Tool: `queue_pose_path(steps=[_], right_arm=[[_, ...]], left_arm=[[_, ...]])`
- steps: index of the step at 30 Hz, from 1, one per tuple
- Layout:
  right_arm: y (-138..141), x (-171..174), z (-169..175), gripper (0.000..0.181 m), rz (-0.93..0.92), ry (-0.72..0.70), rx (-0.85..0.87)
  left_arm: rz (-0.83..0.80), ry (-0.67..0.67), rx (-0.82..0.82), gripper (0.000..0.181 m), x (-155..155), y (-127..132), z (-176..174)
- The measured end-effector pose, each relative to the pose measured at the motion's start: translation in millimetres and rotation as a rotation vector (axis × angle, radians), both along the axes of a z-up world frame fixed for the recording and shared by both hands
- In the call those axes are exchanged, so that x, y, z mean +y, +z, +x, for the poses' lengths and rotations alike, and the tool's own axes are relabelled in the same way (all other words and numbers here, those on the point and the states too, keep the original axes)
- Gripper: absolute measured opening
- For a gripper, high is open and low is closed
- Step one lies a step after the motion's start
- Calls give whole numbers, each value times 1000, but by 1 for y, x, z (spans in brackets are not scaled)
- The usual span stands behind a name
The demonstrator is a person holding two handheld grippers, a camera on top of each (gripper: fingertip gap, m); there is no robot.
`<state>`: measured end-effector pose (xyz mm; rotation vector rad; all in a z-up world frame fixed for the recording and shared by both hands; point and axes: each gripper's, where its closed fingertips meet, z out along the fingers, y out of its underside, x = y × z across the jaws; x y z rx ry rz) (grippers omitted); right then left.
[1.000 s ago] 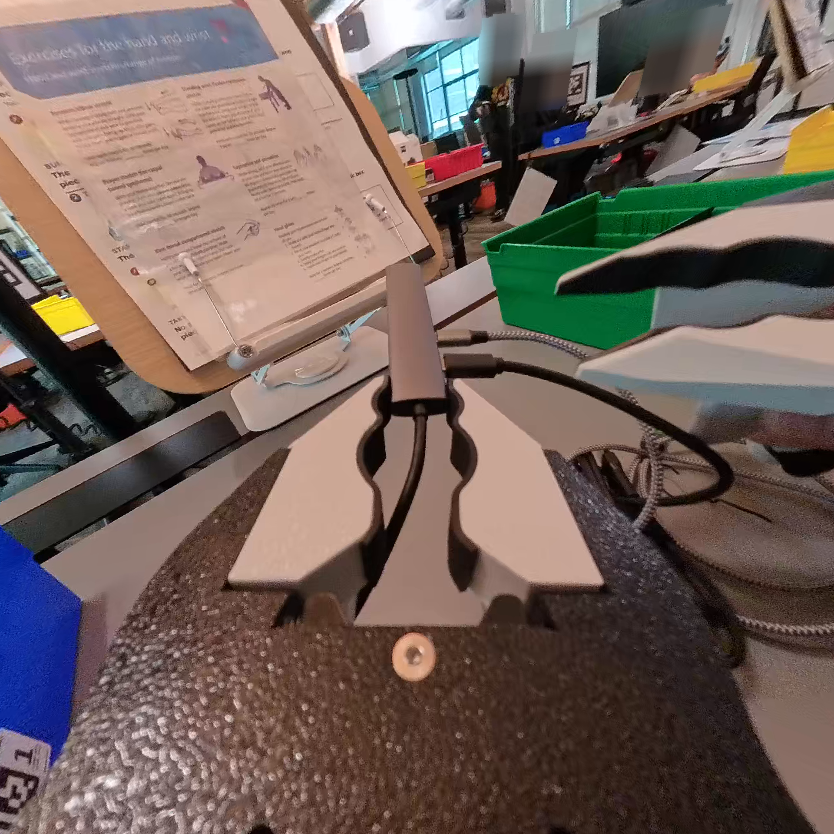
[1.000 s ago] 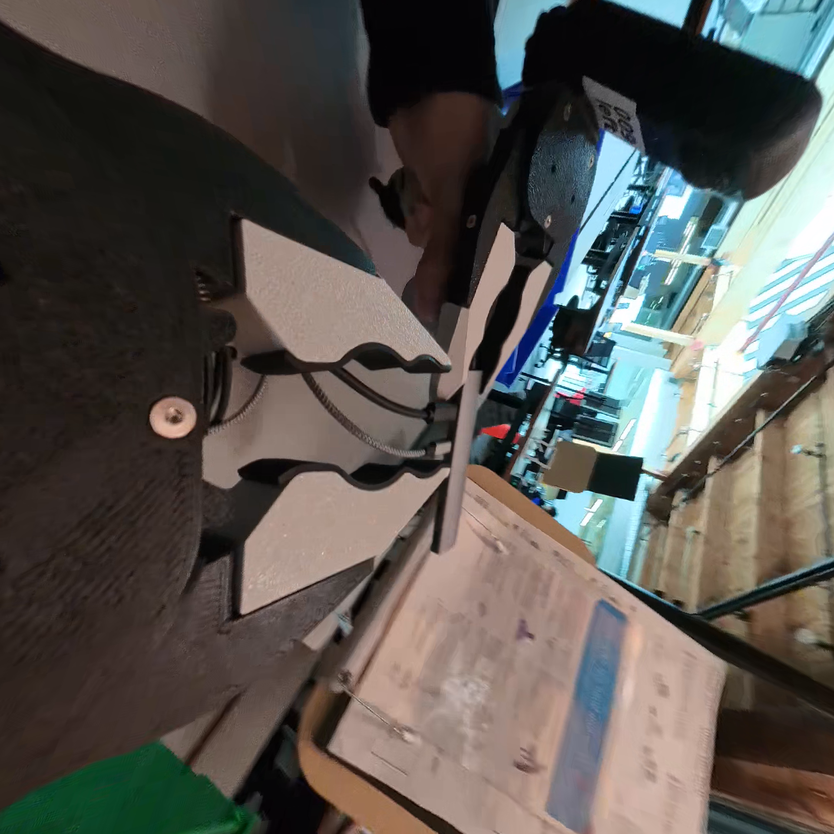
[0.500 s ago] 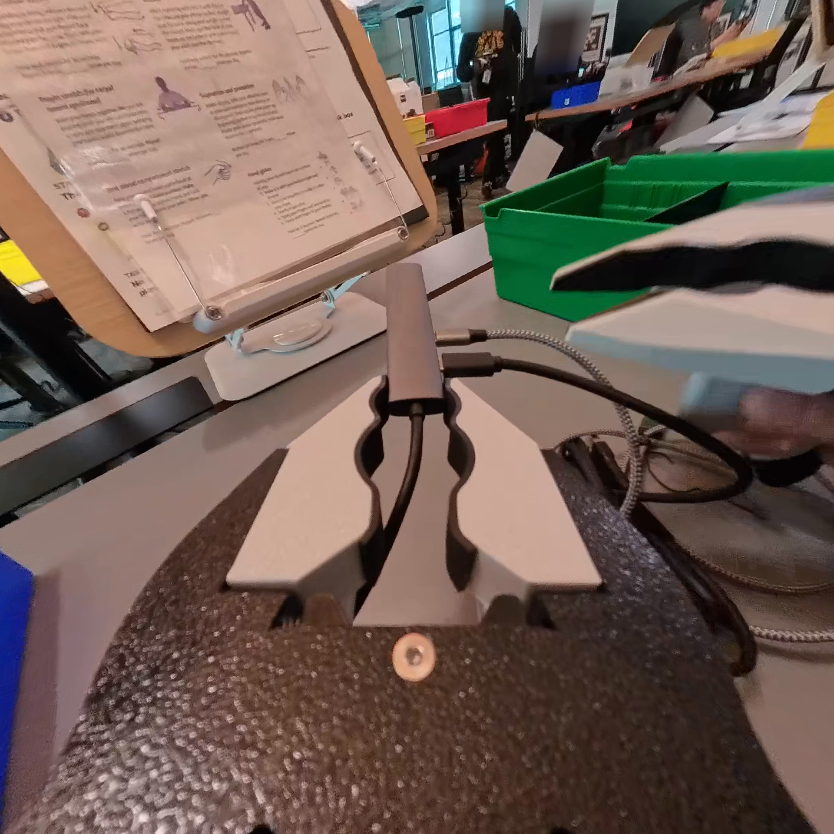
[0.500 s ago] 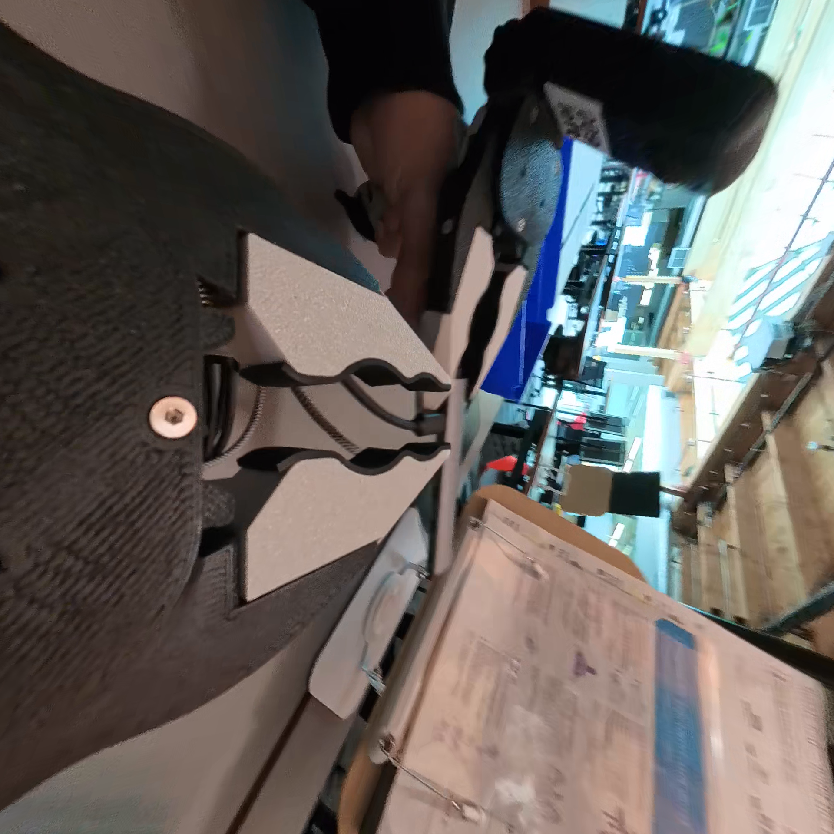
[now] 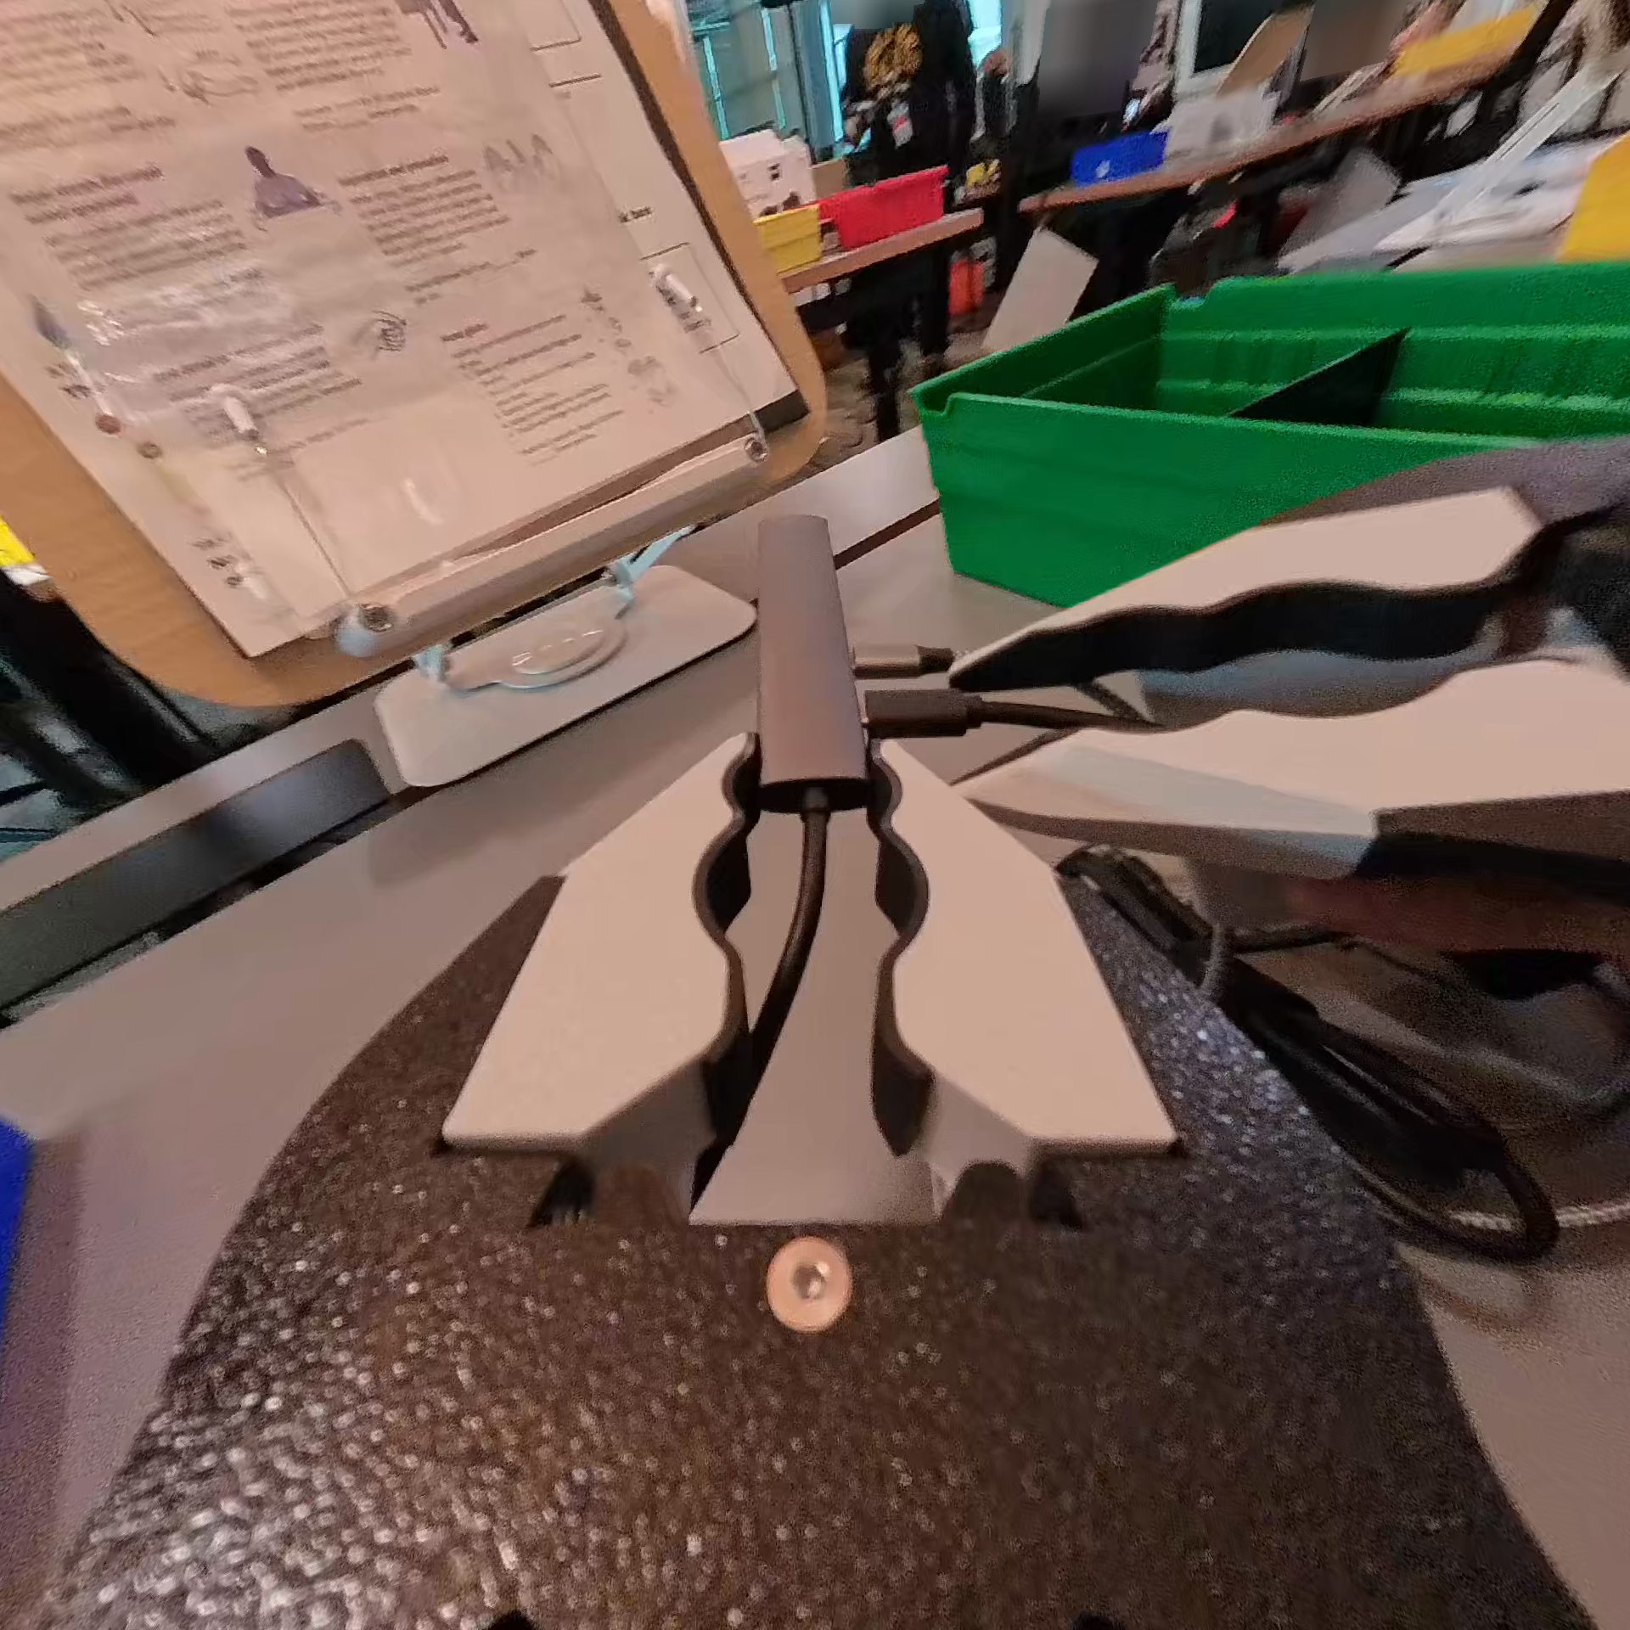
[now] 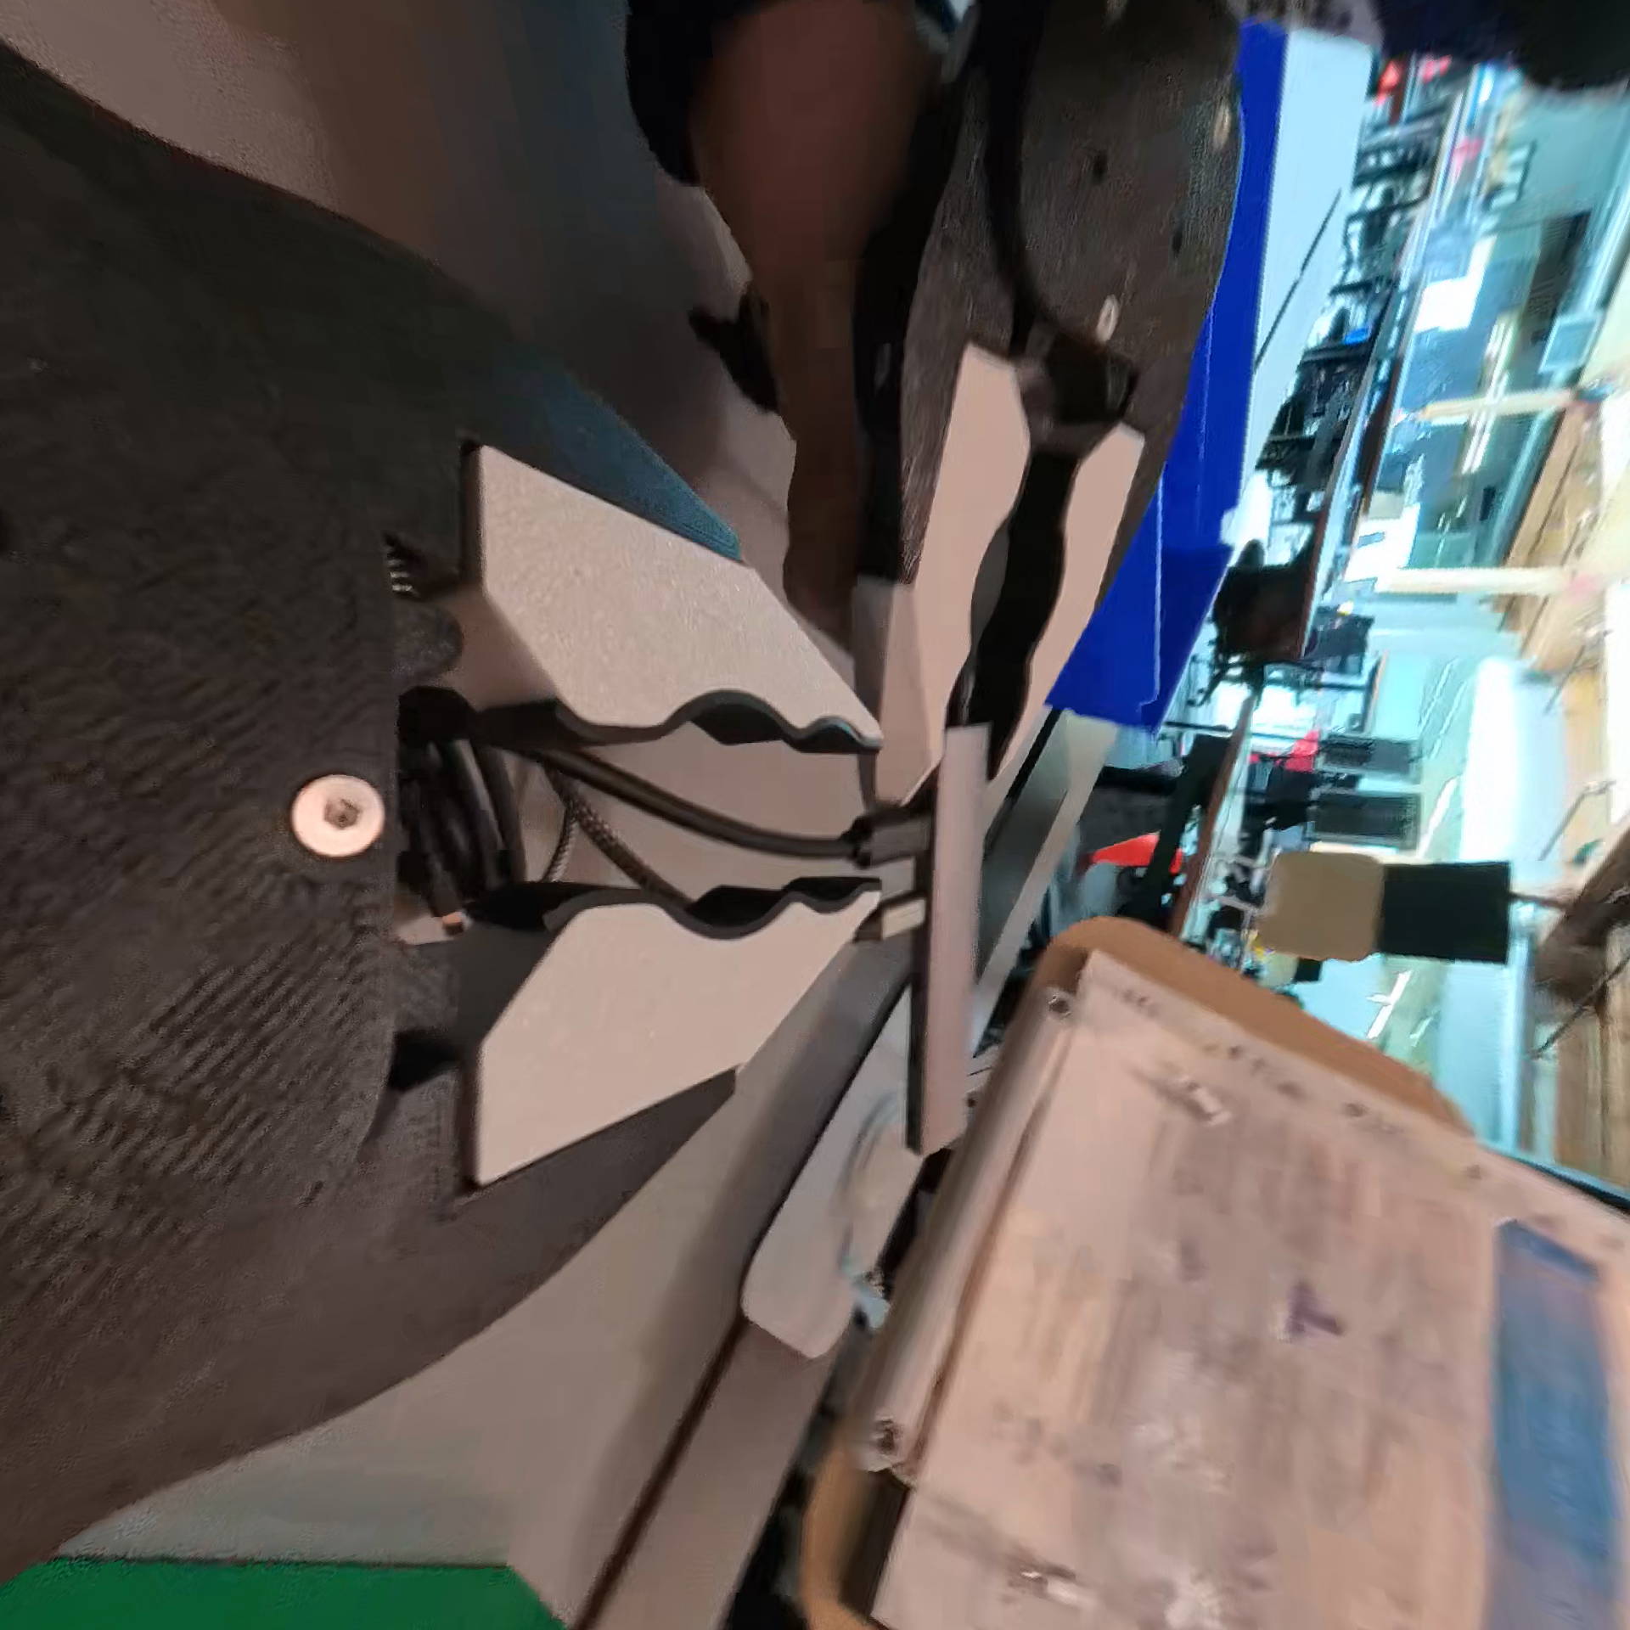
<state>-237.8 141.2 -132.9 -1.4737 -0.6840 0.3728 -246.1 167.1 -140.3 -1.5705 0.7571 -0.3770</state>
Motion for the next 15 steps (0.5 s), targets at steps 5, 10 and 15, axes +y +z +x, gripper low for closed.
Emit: queue_pose_path(steps=[5, 10, 15], right_arm=[[1, 4, 5, 13, -56, 45, 136], [3, 3, 5, 11, -39, 49, 158], [4, 2, 7, 11, 13, 51, 118]], left_arm=[[-55, -35, -91, 21, 1, -2, 1], [-59, -49, -109, 21, 1, -1, 1], [-72, -66, -120, 21, -1, -1, 4]])
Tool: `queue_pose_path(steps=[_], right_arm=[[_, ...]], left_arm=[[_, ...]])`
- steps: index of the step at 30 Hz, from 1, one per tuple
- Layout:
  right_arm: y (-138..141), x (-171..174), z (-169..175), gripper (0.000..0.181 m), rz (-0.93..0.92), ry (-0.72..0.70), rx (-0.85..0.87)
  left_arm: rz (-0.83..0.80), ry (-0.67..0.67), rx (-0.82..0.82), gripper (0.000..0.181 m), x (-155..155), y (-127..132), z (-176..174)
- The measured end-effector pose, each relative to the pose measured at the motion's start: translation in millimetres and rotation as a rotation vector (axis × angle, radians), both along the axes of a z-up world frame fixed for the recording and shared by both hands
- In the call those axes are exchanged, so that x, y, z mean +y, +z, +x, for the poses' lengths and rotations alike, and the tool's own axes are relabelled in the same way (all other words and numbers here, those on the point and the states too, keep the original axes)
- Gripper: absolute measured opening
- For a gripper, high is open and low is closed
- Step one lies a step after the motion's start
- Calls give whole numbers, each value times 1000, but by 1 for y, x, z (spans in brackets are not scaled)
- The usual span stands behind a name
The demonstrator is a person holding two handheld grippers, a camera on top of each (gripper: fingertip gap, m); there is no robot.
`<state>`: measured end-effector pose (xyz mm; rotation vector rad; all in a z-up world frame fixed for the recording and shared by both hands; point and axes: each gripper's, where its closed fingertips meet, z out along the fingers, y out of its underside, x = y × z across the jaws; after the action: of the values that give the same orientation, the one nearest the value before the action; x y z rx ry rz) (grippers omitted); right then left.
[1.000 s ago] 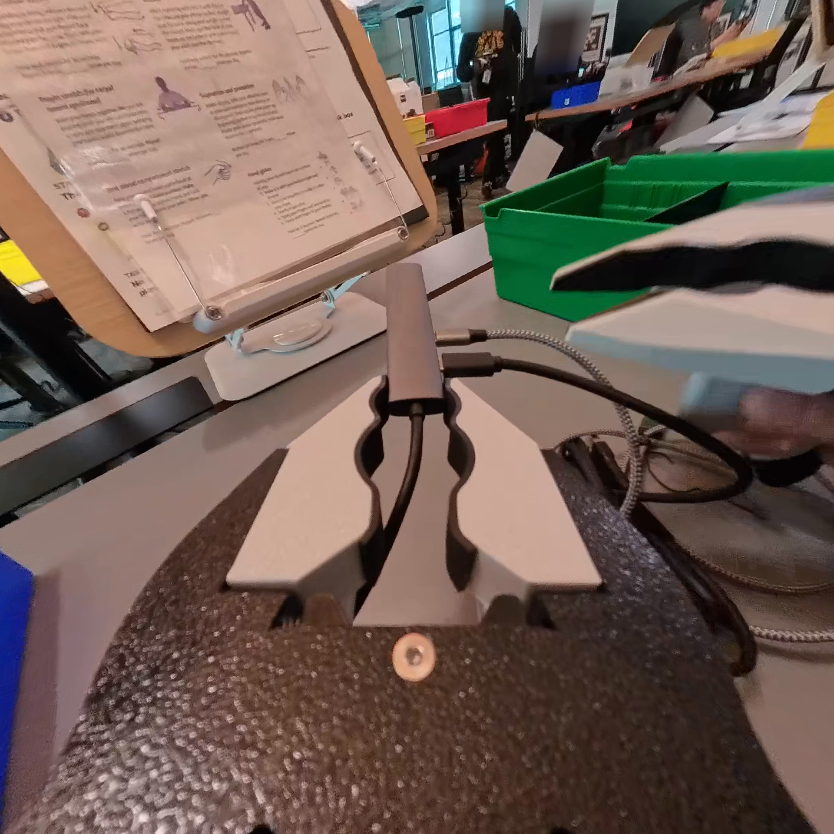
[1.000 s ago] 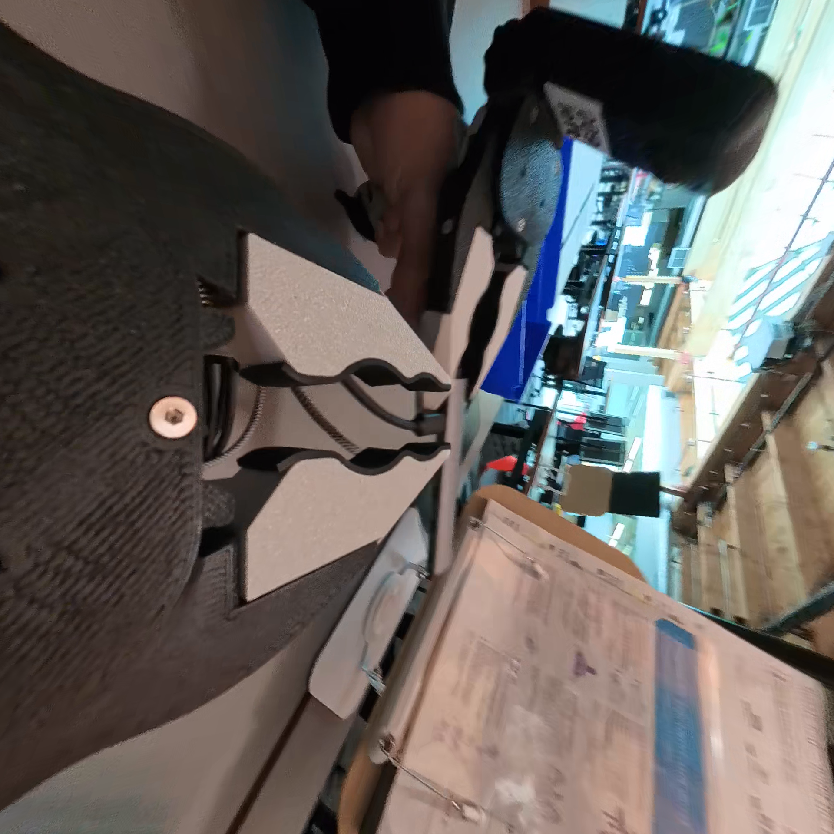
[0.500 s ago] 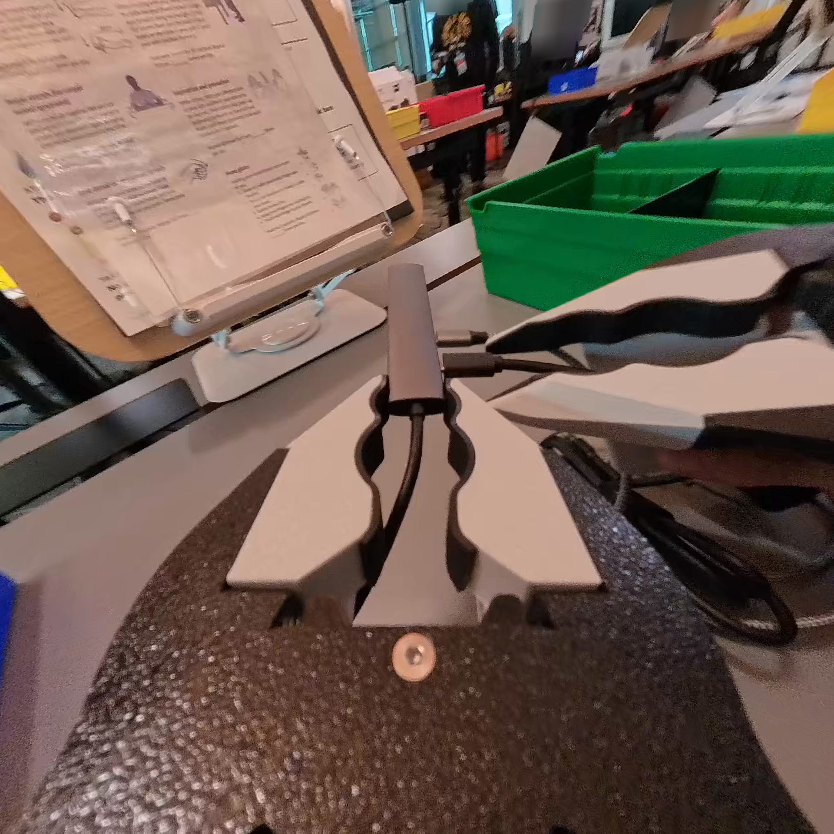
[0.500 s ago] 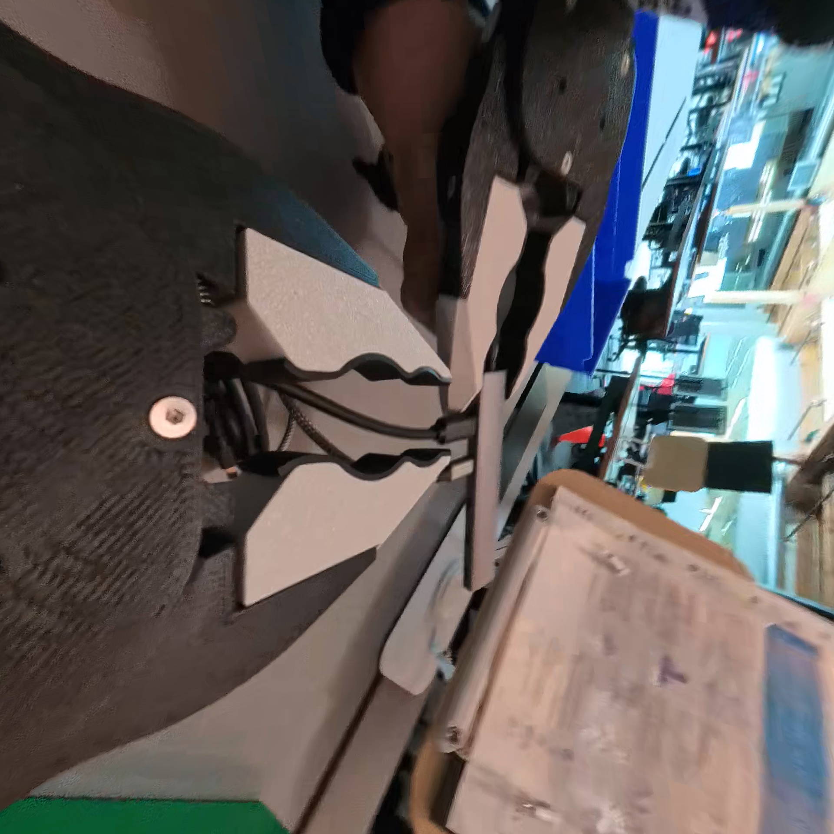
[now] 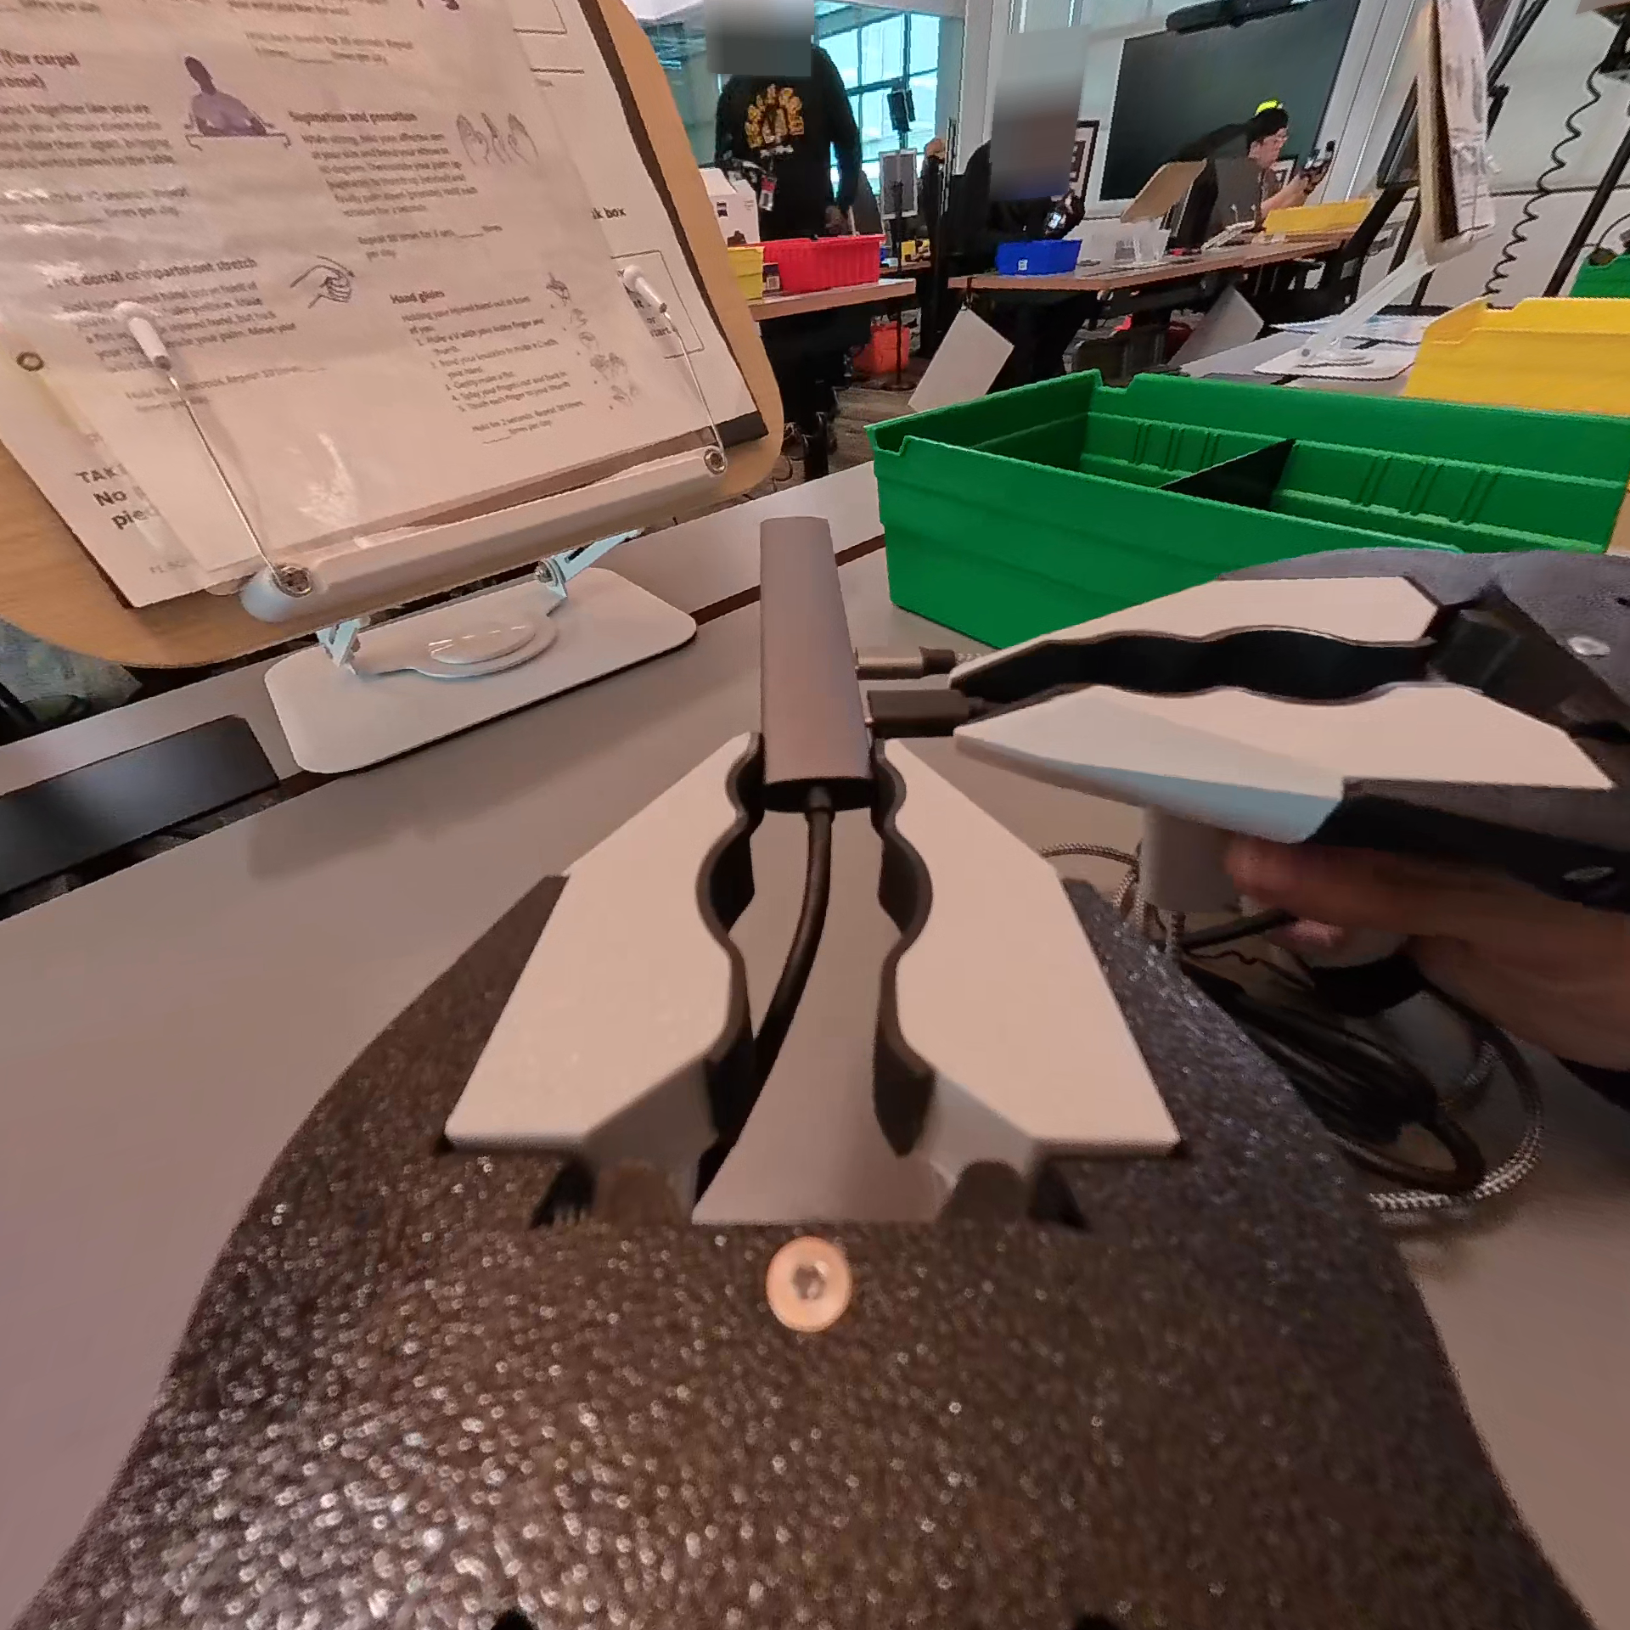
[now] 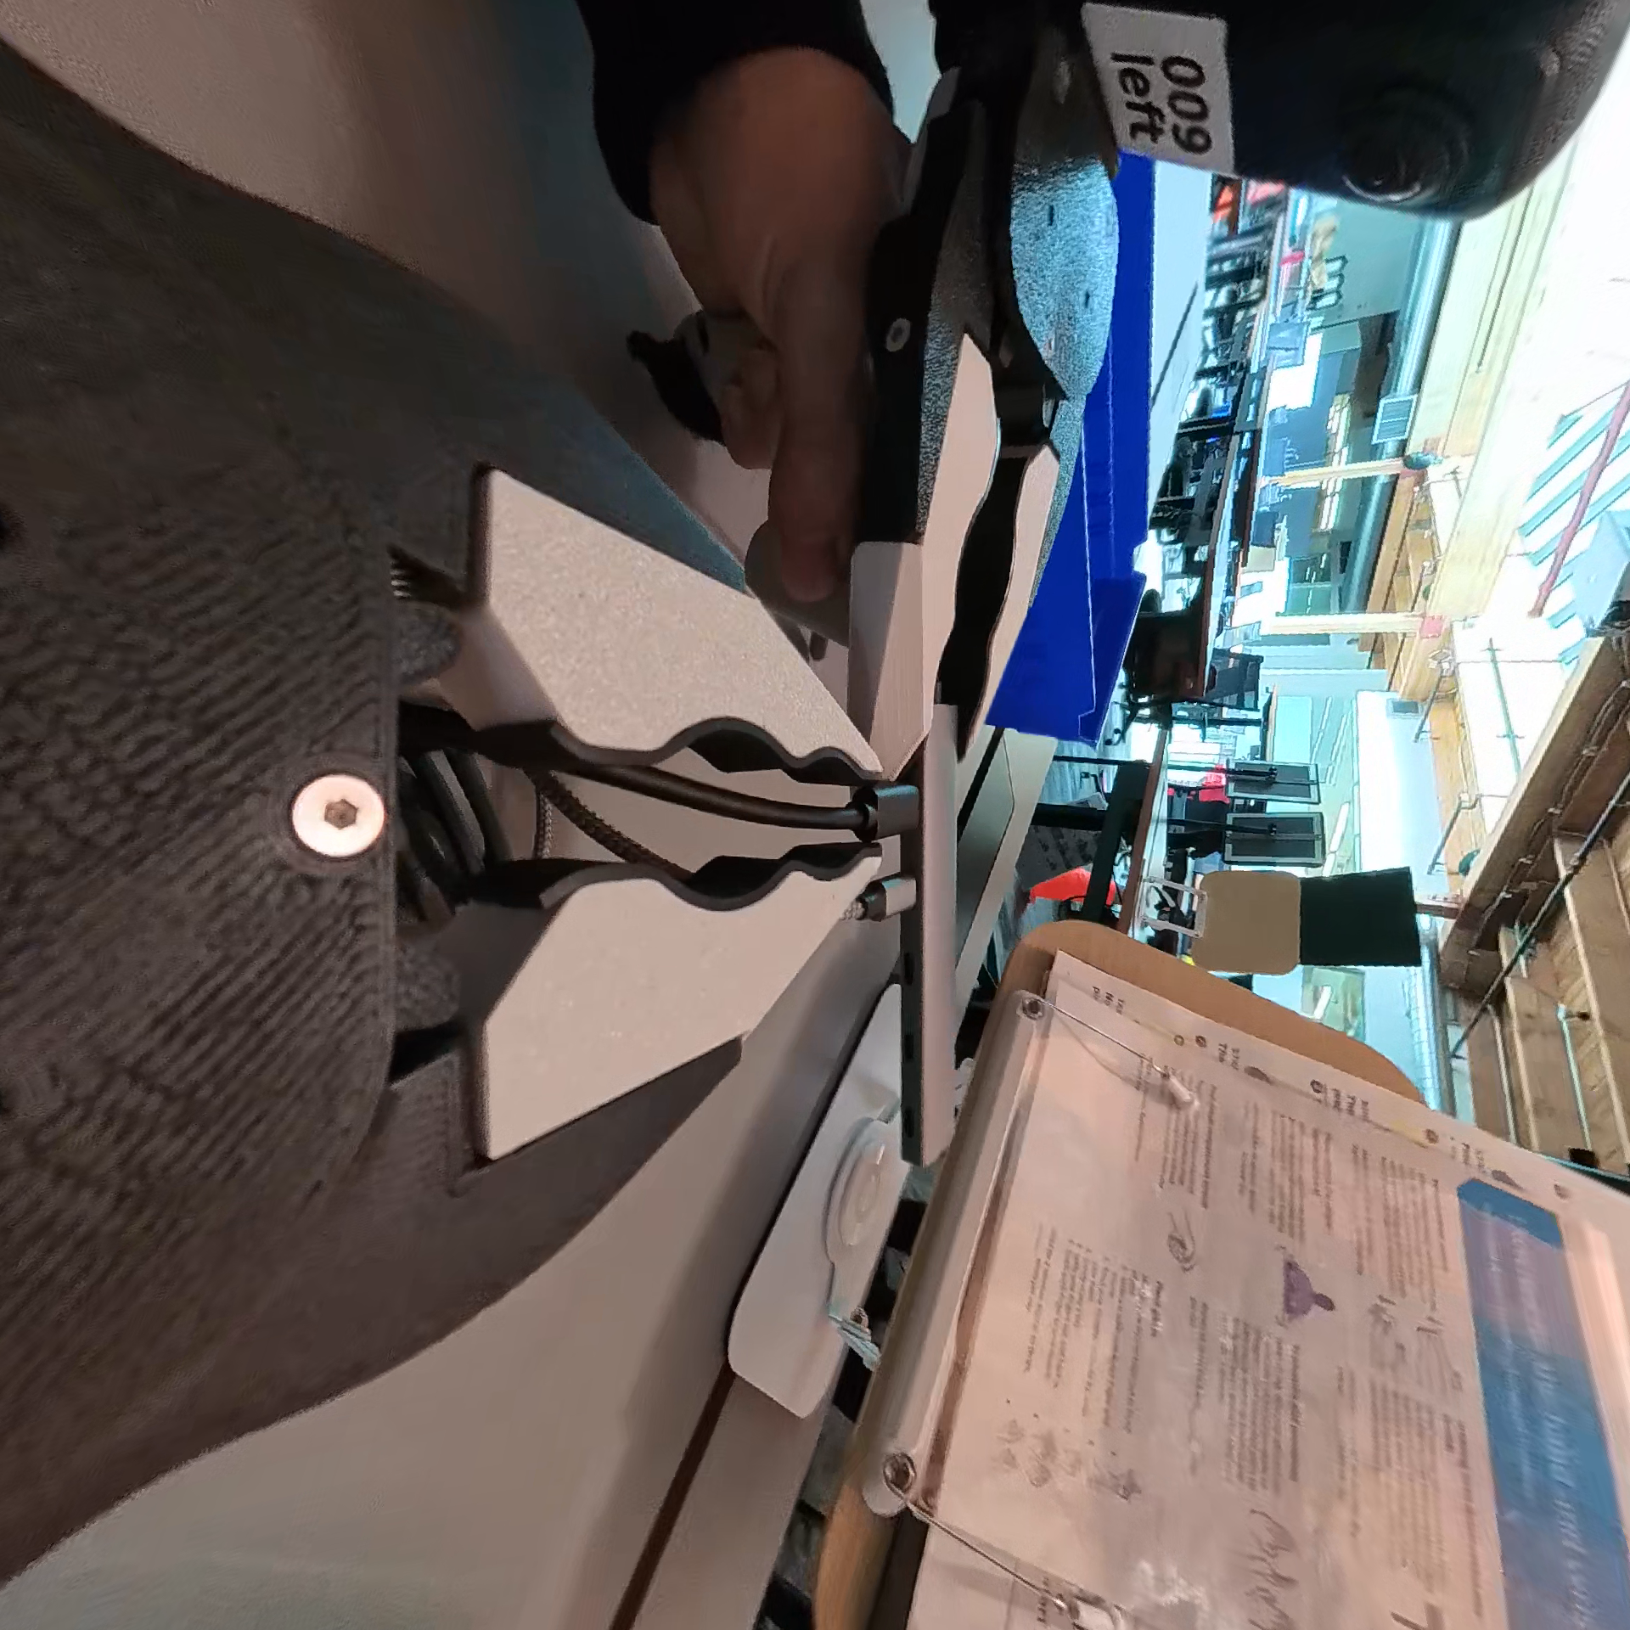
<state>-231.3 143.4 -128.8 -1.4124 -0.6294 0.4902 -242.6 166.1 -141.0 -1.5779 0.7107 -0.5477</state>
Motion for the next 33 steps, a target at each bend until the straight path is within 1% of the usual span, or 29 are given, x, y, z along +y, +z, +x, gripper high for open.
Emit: queue_pose_path(steps=[3, 11, 17, 20, 23, 24, 25, 26, 27, 28, 29, 31, 33], right_arm=[[1, -1, 0, 11, 44, -11, -30], [4, -1, 1, 11, 48, 8, -7], [-2, 1, 1, 11, -74, 75, 29], [-1, 2, 0, 11, -67, 66, -16], [2, 2, -6, 11, -94, 71, -2], [3, 2, -7, 11, -101, 75, 8], [2, 2, -8, 11, -109, 80, 4], [-3, -2, -8, 11, -130, 93, -28], [-8, -6, -5, 10, -135, 95, -49], [-9, -10, -2, 10, -129, 97, -51], [-7, -13, 1, 10, -117, 91, -40], [6, -14, 0, 11, -62, 95, -36], [24, -21, -4, 10, -8, 140, -17]], left_arm=[[-1, -3, 2, 21, -1, 0, 0], [3, -9, -2, 21, -2, 1, 2], [21, 15, 27, 21, 1, -3, 1], [52, 31, 52, 21, 1, 1, -1], [74, 64, 64, 21, 3, 5, -9], [88, 106, 70, 21, 6, 7, -15], [114, 256, 43, 22, 20, 16, -40], [118, 313, -3, 21, 30, 25, -65], [65, 317, -95, 21, 36, 31, -84], [42, 293, -171, 21, 35, 35, -93], [52, 302, -193, 21, 33, 37, -98], [96, 301, -133, 21, 29, 39, -87], [156, 331, -80, 21, 27, 41, -82]])
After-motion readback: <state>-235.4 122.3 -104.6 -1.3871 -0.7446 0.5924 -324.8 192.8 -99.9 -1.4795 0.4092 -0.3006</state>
